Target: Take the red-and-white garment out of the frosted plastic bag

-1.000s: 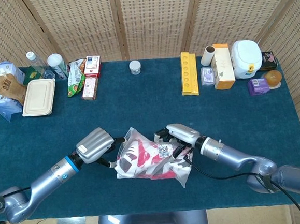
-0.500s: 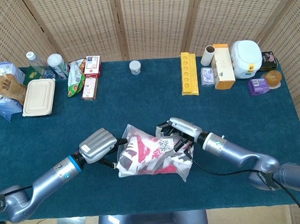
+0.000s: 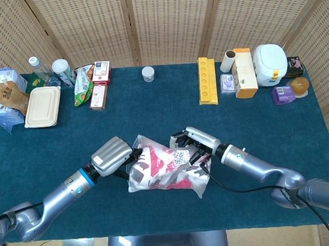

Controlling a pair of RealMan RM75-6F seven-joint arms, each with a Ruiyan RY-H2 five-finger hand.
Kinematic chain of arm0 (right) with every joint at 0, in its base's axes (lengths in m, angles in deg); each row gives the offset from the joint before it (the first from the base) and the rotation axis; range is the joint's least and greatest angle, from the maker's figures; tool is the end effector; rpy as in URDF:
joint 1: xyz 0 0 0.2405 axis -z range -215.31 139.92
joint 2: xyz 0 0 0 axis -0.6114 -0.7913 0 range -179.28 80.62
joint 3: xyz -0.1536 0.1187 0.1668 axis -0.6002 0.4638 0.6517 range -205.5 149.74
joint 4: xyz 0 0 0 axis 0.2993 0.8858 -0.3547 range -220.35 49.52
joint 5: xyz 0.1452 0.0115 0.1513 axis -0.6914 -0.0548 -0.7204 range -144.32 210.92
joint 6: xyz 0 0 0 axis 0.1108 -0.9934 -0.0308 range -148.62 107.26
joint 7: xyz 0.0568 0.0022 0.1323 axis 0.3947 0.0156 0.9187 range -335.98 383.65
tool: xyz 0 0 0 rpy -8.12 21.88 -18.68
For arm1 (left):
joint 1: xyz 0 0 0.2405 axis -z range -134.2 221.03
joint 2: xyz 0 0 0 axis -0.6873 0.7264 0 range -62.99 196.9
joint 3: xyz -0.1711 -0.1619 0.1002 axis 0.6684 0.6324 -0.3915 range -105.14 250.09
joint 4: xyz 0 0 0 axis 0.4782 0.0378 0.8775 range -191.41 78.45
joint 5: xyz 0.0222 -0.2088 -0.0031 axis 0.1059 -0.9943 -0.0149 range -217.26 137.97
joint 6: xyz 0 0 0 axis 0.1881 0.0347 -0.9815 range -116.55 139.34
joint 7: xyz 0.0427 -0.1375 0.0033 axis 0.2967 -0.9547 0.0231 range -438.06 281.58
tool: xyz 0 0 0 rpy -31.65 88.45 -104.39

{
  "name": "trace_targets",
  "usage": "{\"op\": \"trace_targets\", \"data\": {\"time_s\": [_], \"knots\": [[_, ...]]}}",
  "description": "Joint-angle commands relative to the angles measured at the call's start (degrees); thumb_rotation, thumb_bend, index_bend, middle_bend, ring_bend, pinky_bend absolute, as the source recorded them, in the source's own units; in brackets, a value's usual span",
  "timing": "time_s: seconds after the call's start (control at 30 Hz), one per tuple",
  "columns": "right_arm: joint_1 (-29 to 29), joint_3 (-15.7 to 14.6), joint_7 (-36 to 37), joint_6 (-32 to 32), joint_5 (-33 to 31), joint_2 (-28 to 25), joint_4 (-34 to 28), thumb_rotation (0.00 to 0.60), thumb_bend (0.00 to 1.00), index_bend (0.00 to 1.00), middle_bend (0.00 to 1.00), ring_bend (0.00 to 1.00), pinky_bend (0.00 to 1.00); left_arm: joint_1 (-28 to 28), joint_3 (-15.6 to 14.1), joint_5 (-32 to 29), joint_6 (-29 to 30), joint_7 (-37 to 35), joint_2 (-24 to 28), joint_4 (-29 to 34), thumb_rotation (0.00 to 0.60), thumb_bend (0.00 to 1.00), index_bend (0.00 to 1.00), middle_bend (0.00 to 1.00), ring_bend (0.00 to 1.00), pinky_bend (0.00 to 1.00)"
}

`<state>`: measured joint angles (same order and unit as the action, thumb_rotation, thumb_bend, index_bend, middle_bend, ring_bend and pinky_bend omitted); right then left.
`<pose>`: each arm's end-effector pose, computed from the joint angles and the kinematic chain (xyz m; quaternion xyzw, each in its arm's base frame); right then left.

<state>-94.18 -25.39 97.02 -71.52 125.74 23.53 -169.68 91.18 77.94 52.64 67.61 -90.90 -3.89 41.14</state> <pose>-0.0926 -0.3652 0.0417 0.6088 -0.6406 0.4679 0.0115 -0.0872 0.3139 0.0513 -0.7936 -0.3277 -0.4713 0.2017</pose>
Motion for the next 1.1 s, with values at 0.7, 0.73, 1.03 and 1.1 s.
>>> {"op": "trace_targets", "data": {"time_s": [0.7,0.73,1.03,1.1], "knots": [[2.39,2.96,-7.98,2.1,-8.11,3.76,-1.55,0.6,0.15,0.81,0.93,1.0,1.0,-1.29,-1.49,-1.06,1.7,-5.35,-2.5,-4.84,0.6,0.51,0.76,1.0,1.0,1.0],[2.52,3.18,-8.79,2.26,-8.69,3.91,-1.84,0.6,0.15,0.81,0.93,1.0,1.0,-1.4,-1.61,-1.0,1.82,-5.42,-2.6,-5.01,0.6,0.51,0.76,1.0,1.0,1.0],[3.24,3.81,-16.33,4.33,-12.39,6.04,-2.58,0.6,0.15,0.81,0.93,1.0,1.0,-1.8,-2.57,-1.2,1.46,-6.83,-5.18,-8.09,0.6,0.51,0.76,1.0,1.0,1.0],[3.45,3.86,-19.09,4.92,-13.61,7.43,-1.79,0.6,0.15,0.81,0.93,1.0,1.0,-1.97,-3.18,-1.5,0.9,-7.67,-7.09,-10.72,0.6,0.51,0.76,1.0,1.0,1.0]]}}
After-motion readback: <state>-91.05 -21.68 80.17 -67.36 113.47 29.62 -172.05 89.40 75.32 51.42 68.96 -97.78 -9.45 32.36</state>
